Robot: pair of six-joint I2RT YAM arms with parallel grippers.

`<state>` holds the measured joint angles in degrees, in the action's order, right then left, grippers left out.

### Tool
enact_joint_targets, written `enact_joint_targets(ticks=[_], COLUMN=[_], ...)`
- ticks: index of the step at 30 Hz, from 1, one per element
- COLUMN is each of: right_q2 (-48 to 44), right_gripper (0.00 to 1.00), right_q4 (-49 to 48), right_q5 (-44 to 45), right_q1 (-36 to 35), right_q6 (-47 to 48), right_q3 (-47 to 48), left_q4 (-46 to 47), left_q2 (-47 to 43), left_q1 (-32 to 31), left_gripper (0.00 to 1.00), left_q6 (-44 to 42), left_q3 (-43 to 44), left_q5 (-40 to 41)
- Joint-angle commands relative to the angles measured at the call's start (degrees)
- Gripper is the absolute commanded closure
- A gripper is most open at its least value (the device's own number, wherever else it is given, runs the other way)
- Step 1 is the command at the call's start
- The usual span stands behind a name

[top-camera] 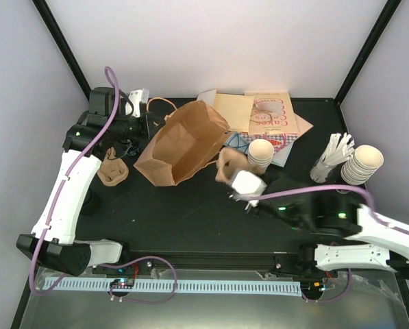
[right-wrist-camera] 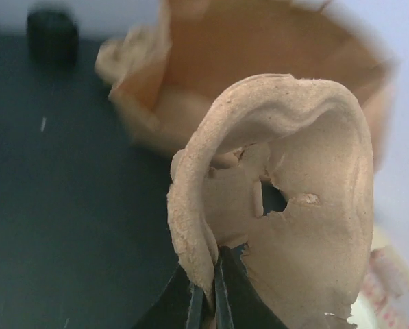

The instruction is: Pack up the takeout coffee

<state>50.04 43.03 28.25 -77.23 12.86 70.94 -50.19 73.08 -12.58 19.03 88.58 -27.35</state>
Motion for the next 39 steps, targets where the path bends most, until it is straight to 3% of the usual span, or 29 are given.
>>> enact_joint_targets(ticks=[1,6,15,17,20,23,28,33,36,39], right_q2=[5.75,16.24,34.01,35.97,37.4,36.07,29.99,26.31,25.52,26.09], right_gripper=[0.98,0.98,0.94,0.85,0.61,0.43,0.2,0.07,0.08,0.17], right_q4=[0.98,-5.54,-9.56,-9.97,-9.54,-8.9,-6.01,1.04,2.04,4.06], right_q5=[-6.01,-7.21,-5.22,-6.13,-7.42,-8.45,-4.47,-0.8,-2.45,-2.98], right_q1=[-0.32,-0.38,-2.02,-2.4,-2.74,-2.75,-2.53,-2.42,-2.19,-0.59], right_q6=[-4.94,-3.22,1.56,1.55,0.55,-1.61,-15.42,-43.23,-51.64,-60.8], right_q3=[-9.81,-15.79,-15.87,-15.79,-15.17,-14.75,-12.05,-10.04,-11.62,-12.19], left_q4=[5.71,5.37,5.55,5.99,6.44,7.07,7.4,8.26,8.86,9.63], left_q2=[-0.88,-1.15,-2.22,-2.39,-2.5,-2.5,-2.41,-2.93,-2.96,-2.93], left_q1=[1.06,1.64,2.77,2.82,2.89,2.86,2.89,2.85,2.91,2.84], left_gripper=[0.99,0.99,0.99,0.99,0.99,0.98,0.98,0.98,0.98,0.98], left_q6=[2.48,2.42,1.71,1.74,1.72,1.6,1.41,1.28,1.02,0.6], left_q3=[-0.56,-0.67,-1.97,-2.52,-3.07,-3.64,-4.08,-4.61,-4.63,-4.3], left_q5=[-5.01,-5.63,-7.47,-8.03,-9.07,-10.24,-11.56,-11.99,-12.46,-13.12])
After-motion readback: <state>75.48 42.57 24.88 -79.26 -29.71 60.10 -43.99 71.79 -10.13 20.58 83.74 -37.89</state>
